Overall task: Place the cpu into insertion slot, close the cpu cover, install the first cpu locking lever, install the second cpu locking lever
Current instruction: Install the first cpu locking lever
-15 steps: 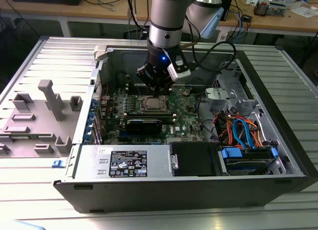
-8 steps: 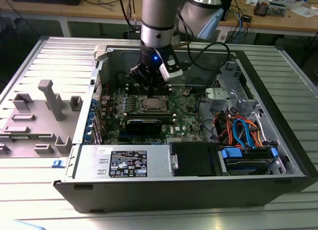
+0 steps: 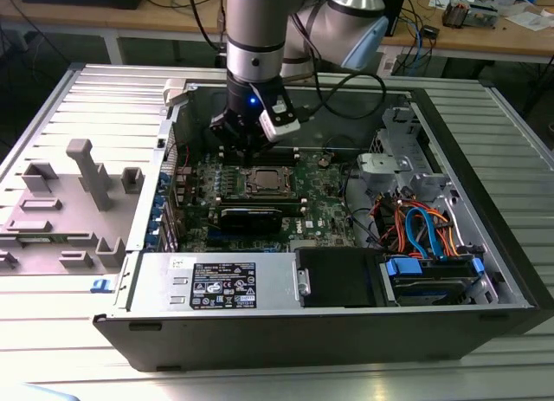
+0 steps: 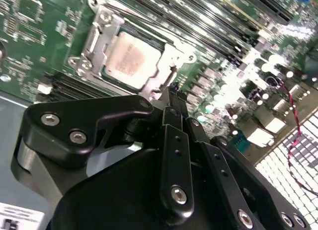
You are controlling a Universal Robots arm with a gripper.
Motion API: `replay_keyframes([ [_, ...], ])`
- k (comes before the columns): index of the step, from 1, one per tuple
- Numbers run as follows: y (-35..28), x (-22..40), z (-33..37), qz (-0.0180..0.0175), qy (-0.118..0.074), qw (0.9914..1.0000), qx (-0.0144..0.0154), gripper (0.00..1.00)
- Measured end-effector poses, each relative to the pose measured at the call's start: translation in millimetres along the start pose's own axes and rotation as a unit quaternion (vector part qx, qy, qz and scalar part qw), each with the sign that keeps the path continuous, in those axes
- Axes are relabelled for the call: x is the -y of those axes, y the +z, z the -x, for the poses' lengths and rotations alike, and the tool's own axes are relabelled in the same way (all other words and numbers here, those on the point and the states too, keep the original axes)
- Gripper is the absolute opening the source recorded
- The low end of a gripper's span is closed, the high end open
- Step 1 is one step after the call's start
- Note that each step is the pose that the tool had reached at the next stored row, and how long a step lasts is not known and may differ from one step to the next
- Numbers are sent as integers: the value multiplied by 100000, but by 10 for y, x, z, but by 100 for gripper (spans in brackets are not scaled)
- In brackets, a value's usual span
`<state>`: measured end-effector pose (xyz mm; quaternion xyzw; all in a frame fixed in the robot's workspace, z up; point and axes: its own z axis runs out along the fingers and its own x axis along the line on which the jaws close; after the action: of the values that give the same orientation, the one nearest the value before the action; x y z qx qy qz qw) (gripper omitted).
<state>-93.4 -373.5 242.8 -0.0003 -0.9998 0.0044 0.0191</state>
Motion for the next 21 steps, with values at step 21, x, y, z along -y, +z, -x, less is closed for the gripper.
replay_keyframes([
  [21,-150,-134,-391,2775,-80,99959,751,11],
])
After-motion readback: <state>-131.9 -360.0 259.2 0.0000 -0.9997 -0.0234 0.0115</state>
